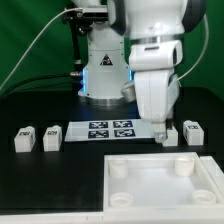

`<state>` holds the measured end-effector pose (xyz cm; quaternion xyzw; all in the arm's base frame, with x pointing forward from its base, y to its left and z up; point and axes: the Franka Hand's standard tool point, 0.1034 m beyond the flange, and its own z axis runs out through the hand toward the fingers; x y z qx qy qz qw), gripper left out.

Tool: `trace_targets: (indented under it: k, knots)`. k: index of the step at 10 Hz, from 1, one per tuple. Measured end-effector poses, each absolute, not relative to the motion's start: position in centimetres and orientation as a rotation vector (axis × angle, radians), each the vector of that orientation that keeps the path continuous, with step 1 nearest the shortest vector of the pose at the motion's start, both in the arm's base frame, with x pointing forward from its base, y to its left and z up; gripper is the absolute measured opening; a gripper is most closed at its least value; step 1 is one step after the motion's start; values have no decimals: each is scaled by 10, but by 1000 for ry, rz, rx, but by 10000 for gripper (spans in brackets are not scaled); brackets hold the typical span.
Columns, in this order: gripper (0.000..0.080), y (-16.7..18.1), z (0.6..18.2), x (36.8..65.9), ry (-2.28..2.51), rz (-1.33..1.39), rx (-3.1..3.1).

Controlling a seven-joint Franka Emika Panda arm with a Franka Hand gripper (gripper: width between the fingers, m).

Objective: Assemble one leg

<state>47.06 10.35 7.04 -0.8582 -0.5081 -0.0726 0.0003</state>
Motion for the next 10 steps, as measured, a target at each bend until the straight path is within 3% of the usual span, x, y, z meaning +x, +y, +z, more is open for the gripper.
trace_targets:
  k: [3,6,10]
  knots:
    - [649,154,75,448,-931,-204,-2939]
    - [649,155,72,449,-505,-209,-3004]
    - [649,173,66,426,220,-109,-2981]
